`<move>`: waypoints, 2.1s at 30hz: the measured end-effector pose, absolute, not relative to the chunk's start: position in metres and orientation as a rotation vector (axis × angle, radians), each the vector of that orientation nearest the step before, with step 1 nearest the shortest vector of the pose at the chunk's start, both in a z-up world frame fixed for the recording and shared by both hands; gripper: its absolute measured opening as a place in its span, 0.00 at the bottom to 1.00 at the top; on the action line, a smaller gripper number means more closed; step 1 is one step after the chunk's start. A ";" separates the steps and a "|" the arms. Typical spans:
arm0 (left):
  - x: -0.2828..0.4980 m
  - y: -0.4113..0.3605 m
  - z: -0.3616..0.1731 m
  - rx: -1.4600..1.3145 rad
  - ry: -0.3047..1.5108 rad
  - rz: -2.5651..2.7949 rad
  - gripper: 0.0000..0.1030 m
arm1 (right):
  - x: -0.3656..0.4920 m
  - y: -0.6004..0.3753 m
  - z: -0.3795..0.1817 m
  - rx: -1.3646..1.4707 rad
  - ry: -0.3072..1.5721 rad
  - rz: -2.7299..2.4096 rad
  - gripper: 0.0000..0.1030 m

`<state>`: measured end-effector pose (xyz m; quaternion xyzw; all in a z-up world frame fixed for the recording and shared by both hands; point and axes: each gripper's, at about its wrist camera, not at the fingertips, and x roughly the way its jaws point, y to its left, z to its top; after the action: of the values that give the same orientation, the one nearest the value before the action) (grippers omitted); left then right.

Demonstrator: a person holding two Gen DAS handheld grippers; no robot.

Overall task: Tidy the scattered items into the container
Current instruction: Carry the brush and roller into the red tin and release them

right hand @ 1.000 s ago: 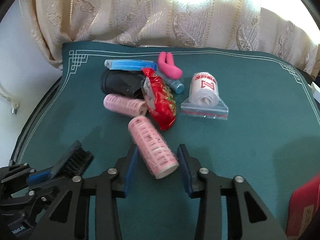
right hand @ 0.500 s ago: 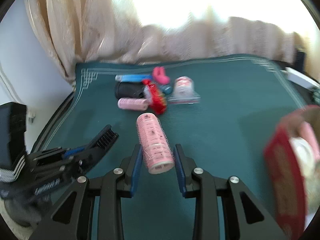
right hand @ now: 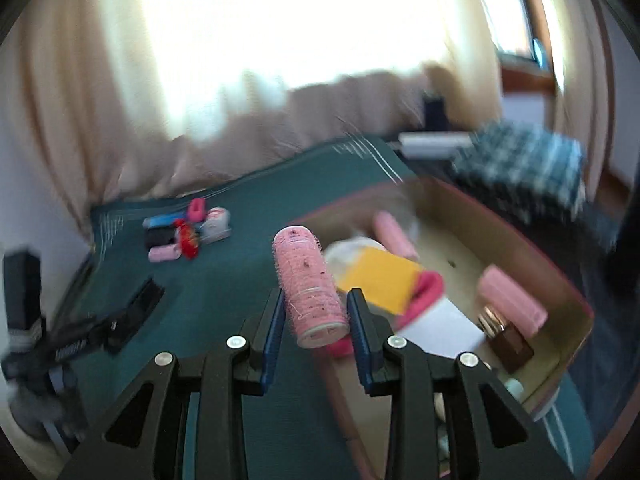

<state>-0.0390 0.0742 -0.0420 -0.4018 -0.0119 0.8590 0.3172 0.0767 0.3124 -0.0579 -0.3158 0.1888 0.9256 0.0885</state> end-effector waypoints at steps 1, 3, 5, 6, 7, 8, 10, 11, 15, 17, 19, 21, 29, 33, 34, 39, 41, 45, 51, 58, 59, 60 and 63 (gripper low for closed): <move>-0.034 0.079 -0.038 -1.045 -0.028 2.256 0.16 | 0.081 0.322 -0.059 -0.920 0.541 2.708 0.33; -0.026 0.086 -0.029 -1.021 -0.014 2.252 0.16 | 0.089 0.330 -0.059 -0.901 0.502 2.675 0.33; -0.019 0.094 -0.021 -1.003 0.003 2.248 0.16 | 0.099 0.336 -0.059 -0.885 0.509 2.659 0.34; -0.016 0.099 -0.018 -0.993 0.012 2.245 0.16 | 0.104 0.338 -0.058 -0.869 0.514 2.670 0.34; -0.015 0.103 -0.015 -0.986 0.019 2.241 0.16 | 0.107 0.336 -0.056 -0.853 0.513 2.693 0.34; -0.013 0.109 -0.013 -0.982 0.024 2.234 0.16 | 0.107 0.334 -0.055 -0.849 0.515 2.712 0.33; -0.012 0.118 -0.009 -0.977 0.024 2.224 0.16 | 0.099 0.328 -0.050 -0.848 0.546 2.774 0.33; -0.011 0.121 -0.008 -0.974 0.015 2.218 0.16 | 0.096 0.324 -0.048 -0.851 0.551 2.798 0.33; -0.006 0.127 -0.004 -0.967 0.008 2.211 0.16 | 0.075 0.303 -0.047 -0.924 0.489 2.859 0.33; -0.003 0.129 -0.002 -0.965 0.018 2.212 0.16 | 0.069 0.302 -0.056 -0.970 0.479 2.838 0.33; -0.001 0.130 -0.001 -0.961 0.030 2.211 0.16 | 0.071 0.308 -0.062 -0.970 0.475 2.810 0.33; -0.001 0.132 0.000 -0.959 0.036 2.206 0.16 | 0.080 0.315 -0.063 -0.945 0.398 2.724 0.33; 0.006 0.163 0.002 -0.942 0.060 2.130 0.16 | 0.130 0.352 -0.067 -0.888 0.441 2.612 0.33; 0.014 0.189 0.012 -0.913 0.082 2.076 0.16 | 0.137 0.351 -0.067 -0.868 0.461 2.642 0.33; 0.016 0.197 0.014 -0.908 0.084 2.062 0.16 | 0.138 0.351 -0.066 -0.854 0.471 2.648 0.33; 0.024 0.236 0.015 -0.898 0.115 2.002 0.16 | 0.142 0.353 -0.064 -0.821 0.508 2.680 0.33; 0.022 0.249 0.010 -0.915 0.122 1.987 0.16 | 0.146 0.353 -0.064 -0.816 0.520 2.678 0.34; 0.020 0.271 0.002 -0.940 0.139 1.966 0.17 | 0.153 0.357 -0.066 -0.803 0.561 2.677 0.38; 0.006 0.283 -0.012 -0.998 0.110 1.977 0.54 | 0.156 0.351 -0.062 -0.808 0.518 2.690 0.49; 0.011 0.277 -0.007 -0.963 0.123 1.988 0.54 | 0.167 0.350 -0.054 -0.758 0.523 2.672 0.63; 0.011 0.275 -0.007 -0.963 0.121 1.993 0.54 | 0.167 0.349 -0.055 -0.762 0.524 2.674 0.63; 0.011 0.273 -0.007 -0.964 0.115 1.993 0.54 | 0.166 0.347 -0.055 -0.767 0.528 2.675 0.63; 0.010 0.265 -0.008 -0.970 0.101 1.996 0.54 | 0.163 0.341 -0.056 -0.782 0.528 2.687 0.64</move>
<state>0.0095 0.2655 -0.0078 -0.3913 0.0406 0.8050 0.4441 0.1630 0.3410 -0.0556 -0.2718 0.1834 0.9333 0.1463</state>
